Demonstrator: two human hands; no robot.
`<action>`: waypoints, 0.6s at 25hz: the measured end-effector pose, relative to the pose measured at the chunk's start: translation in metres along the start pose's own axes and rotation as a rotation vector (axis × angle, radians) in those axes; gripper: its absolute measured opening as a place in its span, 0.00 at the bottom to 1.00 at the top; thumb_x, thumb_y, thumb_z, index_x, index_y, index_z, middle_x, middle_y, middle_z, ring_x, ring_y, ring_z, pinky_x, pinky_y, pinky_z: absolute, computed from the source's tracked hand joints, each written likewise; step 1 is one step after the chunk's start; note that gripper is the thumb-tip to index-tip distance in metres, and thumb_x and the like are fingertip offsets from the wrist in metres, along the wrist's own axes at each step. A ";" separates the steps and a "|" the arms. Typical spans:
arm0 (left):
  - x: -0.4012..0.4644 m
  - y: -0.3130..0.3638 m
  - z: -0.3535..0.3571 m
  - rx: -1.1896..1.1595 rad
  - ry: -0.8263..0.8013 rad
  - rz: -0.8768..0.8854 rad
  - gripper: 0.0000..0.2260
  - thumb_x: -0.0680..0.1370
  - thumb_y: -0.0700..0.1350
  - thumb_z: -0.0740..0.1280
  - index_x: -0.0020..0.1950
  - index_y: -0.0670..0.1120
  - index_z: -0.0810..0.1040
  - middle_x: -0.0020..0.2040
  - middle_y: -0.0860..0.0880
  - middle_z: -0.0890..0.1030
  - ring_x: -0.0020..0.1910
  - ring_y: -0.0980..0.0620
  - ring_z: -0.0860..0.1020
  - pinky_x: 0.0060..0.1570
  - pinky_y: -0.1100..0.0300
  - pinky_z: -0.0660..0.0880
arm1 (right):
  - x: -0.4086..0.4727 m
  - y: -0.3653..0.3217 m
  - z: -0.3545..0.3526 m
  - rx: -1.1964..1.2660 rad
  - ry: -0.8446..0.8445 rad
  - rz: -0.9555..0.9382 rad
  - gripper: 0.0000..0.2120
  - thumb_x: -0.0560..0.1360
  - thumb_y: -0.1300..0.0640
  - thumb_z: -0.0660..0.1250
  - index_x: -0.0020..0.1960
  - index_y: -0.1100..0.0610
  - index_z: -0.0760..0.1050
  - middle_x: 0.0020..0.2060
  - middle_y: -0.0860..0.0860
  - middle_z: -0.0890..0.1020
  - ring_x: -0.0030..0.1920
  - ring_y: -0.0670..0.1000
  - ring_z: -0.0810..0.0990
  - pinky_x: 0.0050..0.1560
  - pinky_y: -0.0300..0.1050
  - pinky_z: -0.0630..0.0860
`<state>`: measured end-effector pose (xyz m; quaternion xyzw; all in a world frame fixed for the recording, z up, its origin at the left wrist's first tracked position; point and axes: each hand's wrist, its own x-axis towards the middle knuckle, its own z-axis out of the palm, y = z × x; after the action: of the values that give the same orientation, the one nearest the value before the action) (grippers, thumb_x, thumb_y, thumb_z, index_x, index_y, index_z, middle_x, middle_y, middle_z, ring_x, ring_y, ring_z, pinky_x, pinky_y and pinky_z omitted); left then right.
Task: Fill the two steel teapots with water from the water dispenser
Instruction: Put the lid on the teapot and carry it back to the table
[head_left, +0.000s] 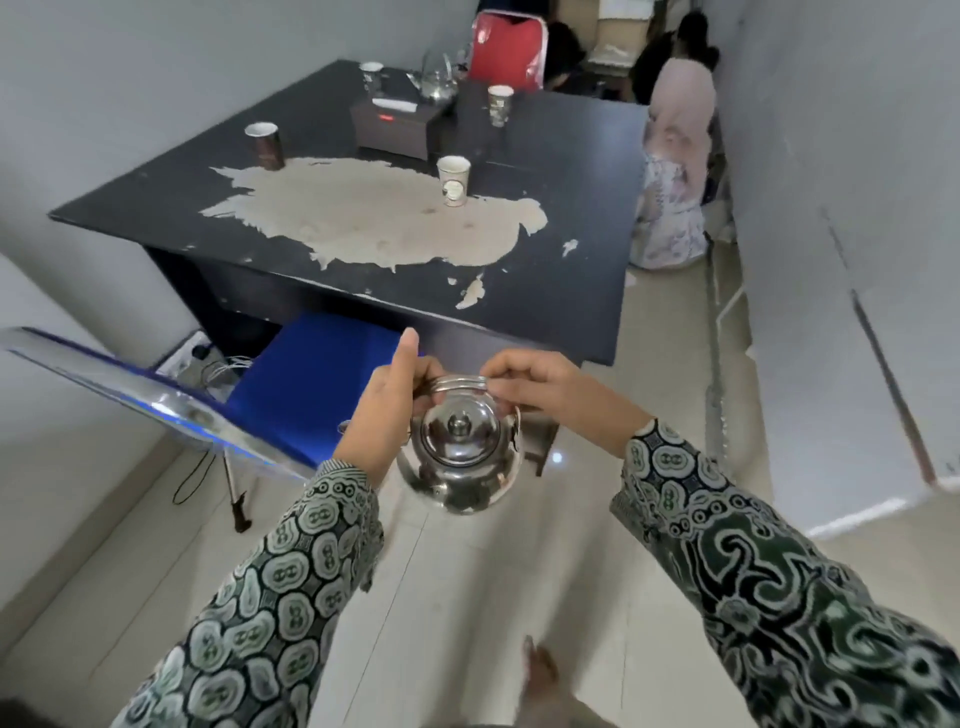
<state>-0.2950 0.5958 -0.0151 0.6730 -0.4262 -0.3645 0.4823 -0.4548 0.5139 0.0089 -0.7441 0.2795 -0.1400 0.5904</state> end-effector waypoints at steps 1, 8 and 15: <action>0.020 0.005 0.005 0.005 0.039 0.003 0.28 0.80 0.60 0.44 0.26 0.48 0.67 0.28 0.44 0.65 0.27 0.52 0.59 0.32 0.56 0.57 | 0.020 0.000 -0.021 0.035 -0.072 -0.003 0.05 0.76 0.63 0.60 0.48 0.62 0.74 0.35 0.54 0.75 0.37 0.49 0.73 0.46 0.43 0.70; 0.154 0.035 0.012 0.001 0.285 0.008 0.27 0.80 0.59 0.45 0.26 0.46 0.65 0.22 0.54 0.65 0.22 0.58 0.61 0.23 0.71 0.61 | 0.167 0.007 -0.128 0.168 -0.564 -0.015 0.11 0.78 0.64 0.54 0.51 0.57 0.75 0.38 0.52 0.75 0.40 0.48 0.75 0.47 0.44 0.71; 0.265 0.041 0.010 -0.058 0.565 0.076 0.23 0.81 0.54 0.49 0.33 0.48 0.74 0.28 0.55 0.74 0.28 0.60 0.71 0.32 0.72 0.68 | 0.274 -0.007 -0.189 0.168 -0.732 -0.002 0.09 0.77 0.67 0.55 0.52 0.59 0.72 0.40 0.50 0.78 0.41 0.46 0.77 0.49 0.42 0.75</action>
<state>-0.2151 0.3404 0.0003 0.7175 -0.2893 -0.1562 0.6141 -0.3339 0.2043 0.0320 -0.6941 0.0369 0.1122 0.7102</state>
